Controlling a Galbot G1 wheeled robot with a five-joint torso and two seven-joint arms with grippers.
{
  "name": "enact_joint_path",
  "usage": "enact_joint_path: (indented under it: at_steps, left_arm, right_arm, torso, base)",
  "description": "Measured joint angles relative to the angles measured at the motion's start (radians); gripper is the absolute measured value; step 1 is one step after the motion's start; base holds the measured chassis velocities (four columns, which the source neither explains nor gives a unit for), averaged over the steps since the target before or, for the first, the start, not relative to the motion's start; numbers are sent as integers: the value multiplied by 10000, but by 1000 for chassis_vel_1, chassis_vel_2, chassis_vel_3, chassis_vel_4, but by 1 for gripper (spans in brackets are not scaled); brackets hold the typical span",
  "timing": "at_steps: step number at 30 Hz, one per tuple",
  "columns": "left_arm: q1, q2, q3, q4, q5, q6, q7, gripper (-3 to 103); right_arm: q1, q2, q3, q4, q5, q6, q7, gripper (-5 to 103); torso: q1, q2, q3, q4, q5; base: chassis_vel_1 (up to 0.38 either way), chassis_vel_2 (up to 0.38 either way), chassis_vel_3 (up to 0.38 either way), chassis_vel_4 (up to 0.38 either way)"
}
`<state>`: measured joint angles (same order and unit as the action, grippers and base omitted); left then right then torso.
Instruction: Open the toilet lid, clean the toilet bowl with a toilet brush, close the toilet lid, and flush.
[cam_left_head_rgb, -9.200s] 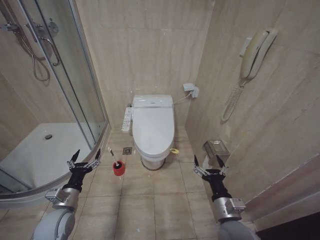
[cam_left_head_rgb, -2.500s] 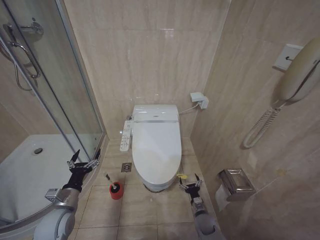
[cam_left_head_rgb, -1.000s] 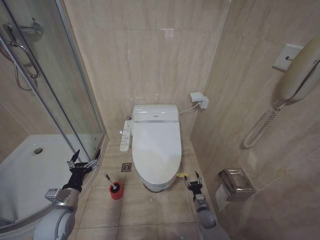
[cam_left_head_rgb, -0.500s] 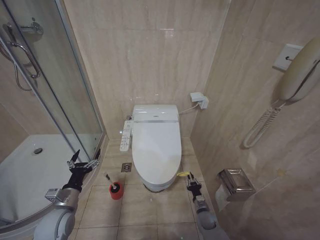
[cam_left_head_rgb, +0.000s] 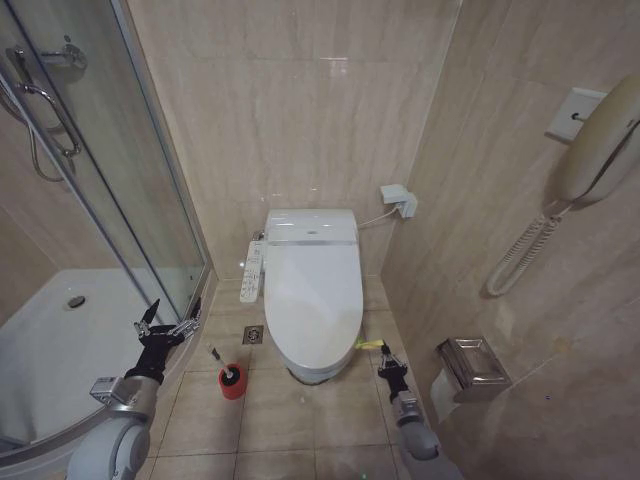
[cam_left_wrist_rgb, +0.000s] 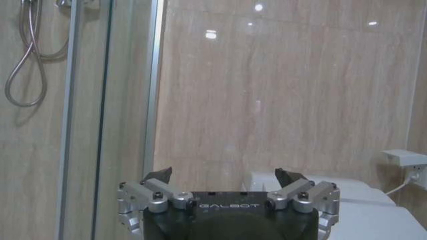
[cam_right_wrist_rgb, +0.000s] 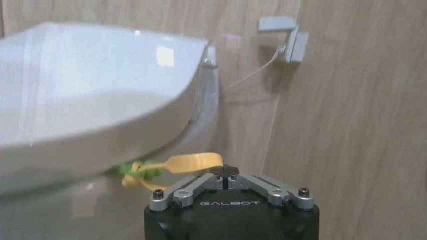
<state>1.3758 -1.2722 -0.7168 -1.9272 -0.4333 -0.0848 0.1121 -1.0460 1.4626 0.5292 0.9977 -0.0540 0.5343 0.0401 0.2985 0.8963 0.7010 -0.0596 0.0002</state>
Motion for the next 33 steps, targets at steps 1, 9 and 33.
enact_joint_path:
  at_steps: [1, 9, 33]
  left_arm:
    - [0, 0, 0, 0, 0, 0, 0, 100]
    - [0, 0, -1, 0, 0, 0, 0, 100]
    - [0, 0, 0, 0, 0, 0, 0, 100]
  right_arm:
    - [0, 0, 0, 0, 0, 0, 0, 0]
    - [-982, -318, 37, 2036, 170, 33, 125, 0]
    - [-2926, -1626, 104, 8875, 830, -2255, 668, 0]
  torso:
    - [0, 0, 0, 0, 0]
    - [0, -1, 1, 3, 6]
    - [0, 0, 0, -2, -3]
  base:
    - [0, 0, 0, 0]
    - [0, 0, 0, 0]
    - [0, 0, 0, 0]
